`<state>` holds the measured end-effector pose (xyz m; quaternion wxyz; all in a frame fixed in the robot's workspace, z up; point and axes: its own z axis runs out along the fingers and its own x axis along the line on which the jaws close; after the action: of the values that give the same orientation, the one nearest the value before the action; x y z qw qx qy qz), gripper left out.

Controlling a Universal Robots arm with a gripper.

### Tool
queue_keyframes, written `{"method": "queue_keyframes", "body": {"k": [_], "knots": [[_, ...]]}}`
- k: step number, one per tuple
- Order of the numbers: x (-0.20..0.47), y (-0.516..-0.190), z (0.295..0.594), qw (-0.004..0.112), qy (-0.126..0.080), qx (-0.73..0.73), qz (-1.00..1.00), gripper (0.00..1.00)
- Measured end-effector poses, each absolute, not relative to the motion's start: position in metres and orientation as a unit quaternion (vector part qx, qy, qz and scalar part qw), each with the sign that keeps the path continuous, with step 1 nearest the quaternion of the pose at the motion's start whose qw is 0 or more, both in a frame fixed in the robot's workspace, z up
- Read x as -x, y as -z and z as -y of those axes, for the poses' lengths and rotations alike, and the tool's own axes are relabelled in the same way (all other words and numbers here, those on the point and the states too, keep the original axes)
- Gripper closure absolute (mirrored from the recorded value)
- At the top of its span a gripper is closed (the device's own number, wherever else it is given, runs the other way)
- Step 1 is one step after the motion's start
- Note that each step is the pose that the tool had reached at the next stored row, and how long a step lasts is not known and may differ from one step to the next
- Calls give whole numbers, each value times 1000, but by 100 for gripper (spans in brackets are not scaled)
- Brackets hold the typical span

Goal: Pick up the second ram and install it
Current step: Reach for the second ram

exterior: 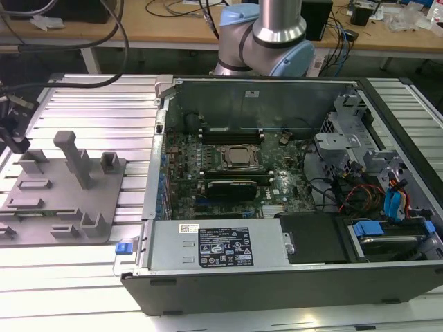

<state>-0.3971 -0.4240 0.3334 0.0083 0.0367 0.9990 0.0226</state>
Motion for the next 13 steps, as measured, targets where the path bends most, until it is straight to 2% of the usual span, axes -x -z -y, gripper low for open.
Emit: {"method": "queue_keyframes", "body": {"k": [13], "knots": [[411, -317, 436, 3, -22, -37, -999, 92]]}}
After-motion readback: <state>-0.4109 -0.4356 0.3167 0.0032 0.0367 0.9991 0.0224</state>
